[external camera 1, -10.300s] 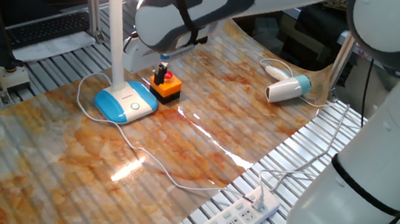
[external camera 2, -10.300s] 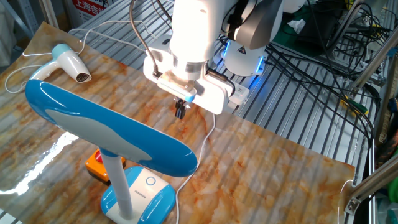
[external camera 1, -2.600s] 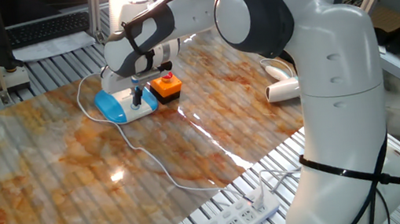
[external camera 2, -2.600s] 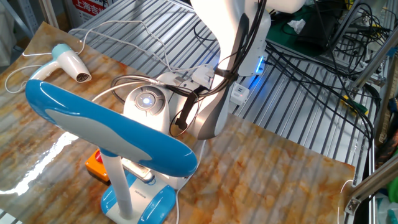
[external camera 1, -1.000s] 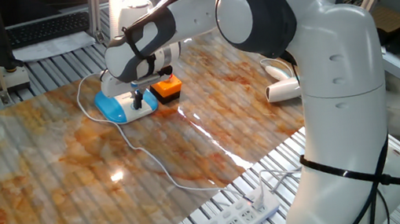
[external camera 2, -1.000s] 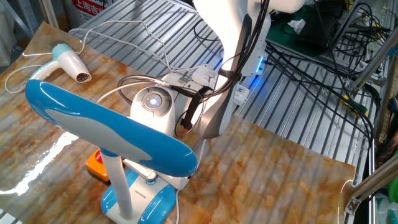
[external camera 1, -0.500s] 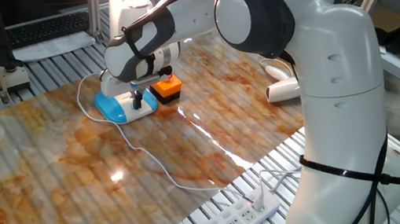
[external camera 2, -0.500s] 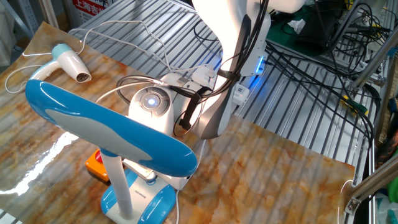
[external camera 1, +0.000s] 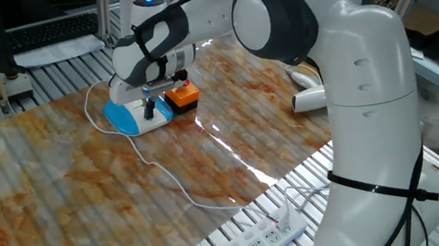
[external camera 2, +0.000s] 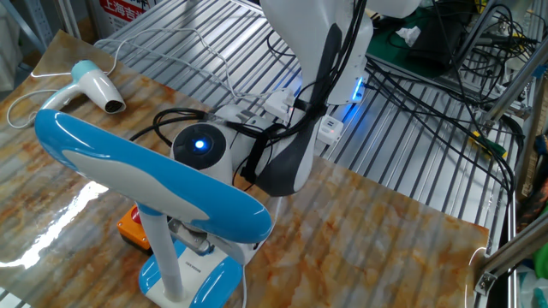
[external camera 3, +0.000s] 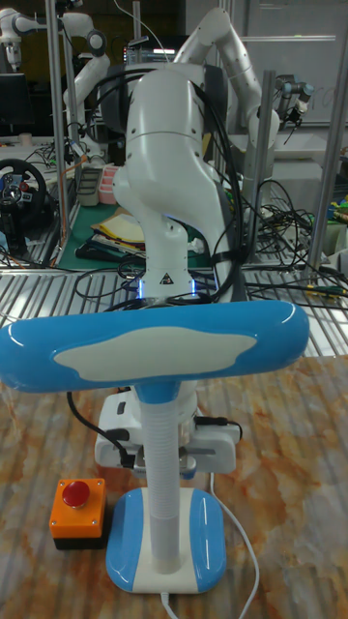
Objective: Turn off the desk lamp by pressing the button
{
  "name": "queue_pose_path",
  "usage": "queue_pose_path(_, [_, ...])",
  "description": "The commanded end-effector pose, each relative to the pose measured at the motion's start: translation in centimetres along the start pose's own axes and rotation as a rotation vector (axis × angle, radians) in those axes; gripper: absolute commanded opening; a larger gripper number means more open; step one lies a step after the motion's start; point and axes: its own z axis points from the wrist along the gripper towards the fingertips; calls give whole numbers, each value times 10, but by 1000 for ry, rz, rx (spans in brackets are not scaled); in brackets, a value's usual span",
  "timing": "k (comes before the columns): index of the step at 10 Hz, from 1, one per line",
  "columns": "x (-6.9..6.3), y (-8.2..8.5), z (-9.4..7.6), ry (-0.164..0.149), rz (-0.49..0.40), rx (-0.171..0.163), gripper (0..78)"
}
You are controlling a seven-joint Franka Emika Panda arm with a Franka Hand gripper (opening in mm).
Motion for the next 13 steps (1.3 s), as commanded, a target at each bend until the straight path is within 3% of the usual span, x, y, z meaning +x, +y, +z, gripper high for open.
queue_pose_path(1, [1,-1,2,5,1,2,0])
queue_pose_path(2, [1,-1,1,5,2,3,0])
queue_pose_path(4, [5,-4,-18,3,4,2,0])
queue_pose_path(8, [8,-8,-32,3,6,2,0])
queue_pose_path(13, [20,-4,-64,64,14,14,0])
